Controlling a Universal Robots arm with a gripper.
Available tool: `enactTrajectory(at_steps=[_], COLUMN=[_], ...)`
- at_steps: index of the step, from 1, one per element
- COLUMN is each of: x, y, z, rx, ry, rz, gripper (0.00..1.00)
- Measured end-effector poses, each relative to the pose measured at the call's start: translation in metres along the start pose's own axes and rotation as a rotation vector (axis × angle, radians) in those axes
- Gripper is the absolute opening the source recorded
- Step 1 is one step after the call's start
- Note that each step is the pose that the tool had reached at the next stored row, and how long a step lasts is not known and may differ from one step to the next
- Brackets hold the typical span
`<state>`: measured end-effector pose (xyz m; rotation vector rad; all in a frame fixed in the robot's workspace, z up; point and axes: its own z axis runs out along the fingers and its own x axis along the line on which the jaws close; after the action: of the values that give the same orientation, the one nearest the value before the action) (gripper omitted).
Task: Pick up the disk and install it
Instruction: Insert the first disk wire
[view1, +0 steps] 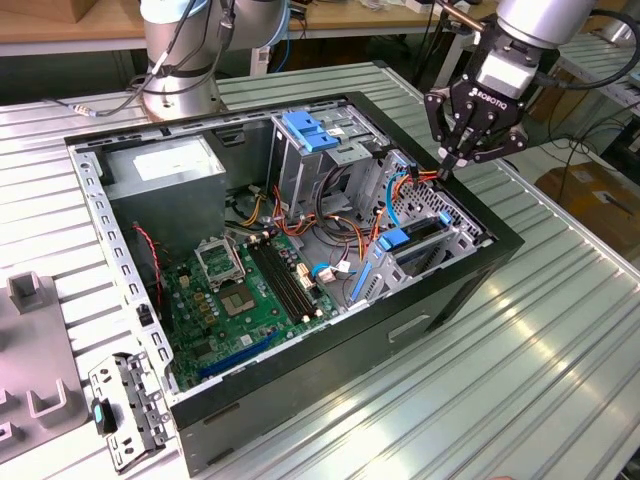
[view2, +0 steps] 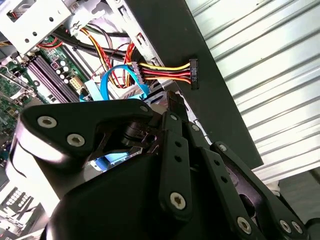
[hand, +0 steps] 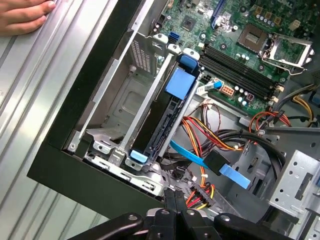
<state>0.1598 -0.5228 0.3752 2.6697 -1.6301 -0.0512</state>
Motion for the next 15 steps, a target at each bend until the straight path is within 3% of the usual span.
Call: enactTrajectory(at_steps=[2,6,11,15], x=[0.0000,0.0002,-0.0002,-0.0007], y=[0.0000,-0.0006,-0.0078,-0.0082], z=[0.0000,0.0000,-0.0002,-0.0045], rx=[0.0000,-0.0016,-0.0024,-0.0036], ry=[0.0000,0.0021,0.0035,0.0042], rz=[-0.001,-0.076,-0.087,-0.100], gripper=[0.11,0.11,0.11,0.11])
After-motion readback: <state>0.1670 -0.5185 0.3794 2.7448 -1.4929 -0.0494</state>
